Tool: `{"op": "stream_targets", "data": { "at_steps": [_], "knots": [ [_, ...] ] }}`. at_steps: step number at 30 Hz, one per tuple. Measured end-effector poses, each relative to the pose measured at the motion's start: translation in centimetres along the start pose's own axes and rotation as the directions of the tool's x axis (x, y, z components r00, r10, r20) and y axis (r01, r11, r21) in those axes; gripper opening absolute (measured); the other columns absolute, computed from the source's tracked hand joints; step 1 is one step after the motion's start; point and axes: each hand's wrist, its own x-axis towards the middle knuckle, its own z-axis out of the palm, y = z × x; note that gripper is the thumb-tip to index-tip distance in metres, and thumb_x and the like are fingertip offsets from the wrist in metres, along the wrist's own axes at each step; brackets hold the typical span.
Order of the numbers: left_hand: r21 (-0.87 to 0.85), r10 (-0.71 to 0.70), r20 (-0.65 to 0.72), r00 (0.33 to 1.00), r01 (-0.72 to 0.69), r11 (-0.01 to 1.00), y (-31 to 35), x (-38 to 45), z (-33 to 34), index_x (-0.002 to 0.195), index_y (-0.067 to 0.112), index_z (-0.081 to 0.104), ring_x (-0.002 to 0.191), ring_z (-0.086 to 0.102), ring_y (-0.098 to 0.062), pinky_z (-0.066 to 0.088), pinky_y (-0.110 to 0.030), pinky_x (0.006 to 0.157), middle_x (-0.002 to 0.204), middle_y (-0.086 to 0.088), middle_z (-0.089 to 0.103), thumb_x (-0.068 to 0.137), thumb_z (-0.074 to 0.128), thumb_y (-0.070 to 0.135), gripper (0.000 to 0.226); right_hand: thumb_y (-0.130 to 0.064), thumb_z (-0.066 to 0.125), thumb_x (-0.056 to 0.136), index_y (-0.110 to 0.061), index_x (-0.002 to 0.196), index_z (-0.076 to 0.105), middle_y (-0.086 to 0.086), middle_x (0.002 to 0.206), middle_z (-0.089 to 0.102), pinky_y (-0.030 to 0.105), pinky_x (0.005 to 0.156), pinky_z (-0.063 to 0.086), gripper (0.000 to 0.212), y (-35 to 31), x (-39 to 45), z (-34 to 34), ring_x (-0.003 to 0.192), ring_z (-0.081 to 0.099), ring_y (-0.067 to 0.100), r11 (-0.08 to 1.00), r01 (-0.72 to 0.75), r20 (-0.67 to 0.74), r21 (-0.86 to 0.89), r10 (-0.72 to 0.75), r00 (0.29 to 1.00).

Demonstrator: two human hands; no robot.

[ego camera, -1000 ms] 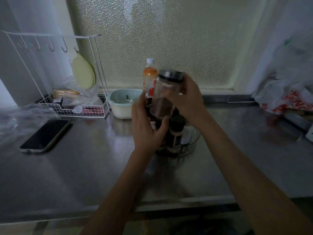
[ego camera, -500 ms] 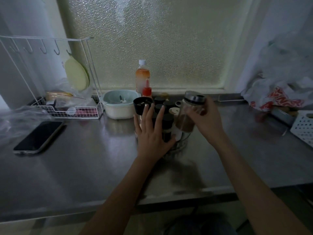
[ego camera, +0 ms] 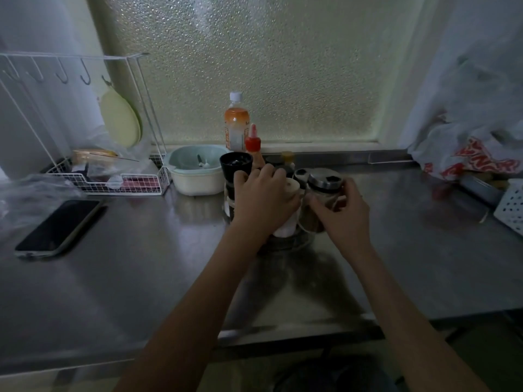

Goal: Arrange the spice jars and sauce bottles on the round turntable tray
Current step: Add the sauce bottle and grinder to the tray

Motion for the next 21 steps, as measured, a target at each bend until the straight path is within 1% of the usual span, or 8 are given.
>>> {"op": "stream_targets", "data": {
  "at_steps": [3,5,7,9,12,16,19,21],
  "knots": [
    [-0.038,0.002,0.169,0.986,0.005,0.999,0.1,1.6,0.1,0.125,0.020,0.048,0.109,0.055,-0.027,0.030,-0.045,0.094,0.117,-0.005,0.061,0.083,0.050,0.052,0.053,-0.031,0.076,0.076,-0.028,0.103,0.053,-0.012,0.096,0.063,0.012,0.069,0.051,0.036,0.1,-0.1,0.2,0.083,0.061,0.001,1.000,0.018,-0.007,0.011,-0.018,1.000],
    [-0.118,0.001,0.195,0.981,0.022,0.993,-0.1,1.9,0.2,0.127,0.022,0.046,0.112,0.053,-0.027,0.030,-0.046,0.095,0.118,-0.003,0.061,0.080,0.056,0.052,0.057,-0.030,0.077,0.076,-0.027,0.105,0.055,-0.011,0.098,0.062,0.009,0.066,0.051,0.036,0.2,-0.1,0.2,0.084,0.061,-0.001,0.999,0.015,-0.026,0.037,-0.014,1.000],
    [-0.207,0.014,0.122,0.992,0.012,0.978,-0.5,1.7,0.1,0.126,0.023,0.048,0.112,0.052,-0.024,0.032,-0.042,0.092,0.116,-0.001,0.062,0.076,0.061,0.051,0.059,-0.031,0.077,0.076,-0.024,0.106,0.057,-0.011,0.099,0.064,0.015,0.069,0.053,0.037,0.5,-0.1,0.2,0.085,0.062,0.003,0.999,0.005,-0.027,0.042,-0.004,1.000],
    [-0.357,0.012,-0.008,1.000,-0.014,0.934,-0.8,1.4,-0.2,0.122,0.024,0.053,0.106,0.055,-0.023,0.038,-0.039,0.090,0.111,-0.001,0.063,0.073,0.061,0.052,0.056,-0.035,0.077,0.075,-0.025,0.107,0.057,-0.014,0.098,0.064,0.023,0.074,0.055,0.038,0.6,-0.2,0.3,0.086,0.063,0.004,0.999,0.009,-0.020,0.054,-0.008,1.000],
    [-0.614,-0.139,-0.142,0.980,0.023,0.789,-1.3,1.3,-1.0,0.120,0.017,0.057,0.098,0.058,-0.021,0.048,-0.036,0.085,0.107,-0.005,0.065,0.077,0.061,0.045,0.052,-0.049,0.072,0.069,-0.030,0.106,0.057,-0.018,0.099,0.062,0.023,0.074,0.055,0.044,0.4,-0.5,0.7,0.088,0.063,0.003,0.997,0.024,-0.027,0.068,-0.022,0.999],
    [-0.672,-0.319,-0.257,0.912,0.069,0.738,-1.4,1.6,-1.5,0.123,0.015,0.055,0.102,0.056,-0.018,0.046,-0.034,0.088,0.115,-0.005,0.064,0.083,0.063,0.035,0.045,-0.043,0.075,0.071,-0.033,0.106,0.054,-0.025,0.100,0.053,0.030,0.079,0.056,0.042,-0.1,-0.8,1.6,0.093,0.062,0.009,0.996,0.030,-0.031,0.080,-0.028,0.999],
    [-0.687,-0.347,-0.263,0.900,0.077,0.722,-1.4,1.5,-1.3,0.124,0.016,0.055,0.103,0.058,-0.021,0.048,-0.040,0.089,0.116,-0.004,0.064,0.082,0.063,0.038,0.047,-0.034,0.077,0.075,-0.031,0.110,0.051,-0.022,0.101,0.049,0.024,0.079,0.054,0.043,-0.2,-0.8,2.0,0.092,0.058,0.005,0.998,0.040,-0.002,0.057,-0.040,0.999],
    [-0.670,-0.335,-0.281,0.899,0.066,0.740,-1.4,1.2,-1.3,0.121,0.016,0.057,0.101,0.057,-0.020,0.047,-0.036,0.087,0.112,-0.003,0.064,0.081,0.062,0.039,0.046,-0.035,0.075,0.076,-0.030,0.113,0.051,-0.013,0.106,0.051,0.028,0.082,0.054,0.045,0.0,-0.8,2.2,0.096,0.057,0.009,0.999,0.035,0.013,0.038,-0.036,0.999]
  ]
}}
